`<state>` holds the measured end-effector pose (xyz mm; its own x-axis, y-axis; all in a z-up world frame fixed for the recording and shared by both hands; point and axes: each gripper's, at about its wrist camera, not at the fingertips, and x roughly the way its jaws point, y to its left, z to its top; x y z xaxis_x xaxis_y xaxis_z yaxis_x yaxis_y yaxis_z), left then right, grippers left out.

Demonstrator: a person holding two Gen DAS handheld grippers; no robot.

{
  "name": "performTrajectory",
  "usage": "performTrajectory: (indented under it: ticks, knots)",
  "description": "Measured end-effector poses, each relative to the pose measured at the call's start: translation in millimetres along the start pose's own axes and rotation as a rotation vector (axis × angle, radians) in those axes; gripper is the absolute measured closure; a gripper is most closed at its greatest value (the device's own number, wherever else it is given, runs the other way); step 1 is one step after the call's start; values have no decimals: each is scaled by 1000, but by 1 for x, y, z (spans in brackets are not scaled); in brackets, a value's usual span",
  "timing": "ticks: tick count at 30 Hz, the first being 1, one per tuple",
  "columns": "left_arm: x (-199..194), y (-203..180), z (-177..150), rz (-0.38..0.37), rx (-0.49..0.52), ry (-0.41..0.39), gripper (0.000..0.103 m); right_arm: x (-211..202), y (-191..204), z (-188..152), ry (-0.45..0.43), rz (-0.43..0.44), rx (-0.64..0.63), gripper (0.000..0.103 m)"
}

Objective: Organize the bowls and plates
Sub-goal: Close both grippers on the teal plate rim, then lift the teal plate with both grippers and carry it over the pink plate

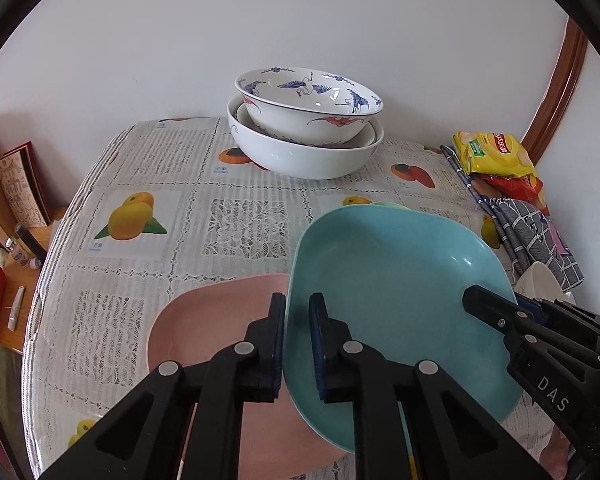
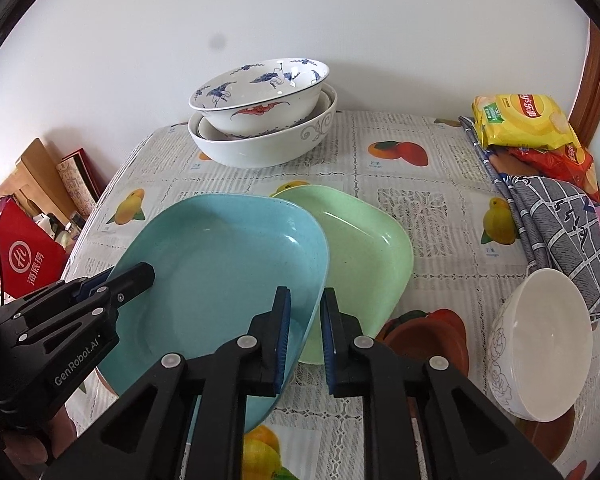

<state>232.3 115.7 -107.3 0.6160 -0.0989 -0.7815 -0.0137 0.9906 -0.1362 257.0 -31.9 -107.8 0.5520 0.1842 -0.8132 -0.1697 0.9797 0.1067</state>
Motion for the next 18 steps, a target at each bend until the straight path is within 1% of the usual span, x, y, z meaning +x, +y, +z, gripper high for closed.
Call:
performTrajectory:
  ticks: [10, 18]
  knots:
    - [-35, -11, -13, -1, -3, -36, 91, -40, -3, -14, -47, 4, 1, 88]
    - [-56, -19, -24, 9, 3, -59, 91, -62, -5, -27, -72, 12, 2, 88]
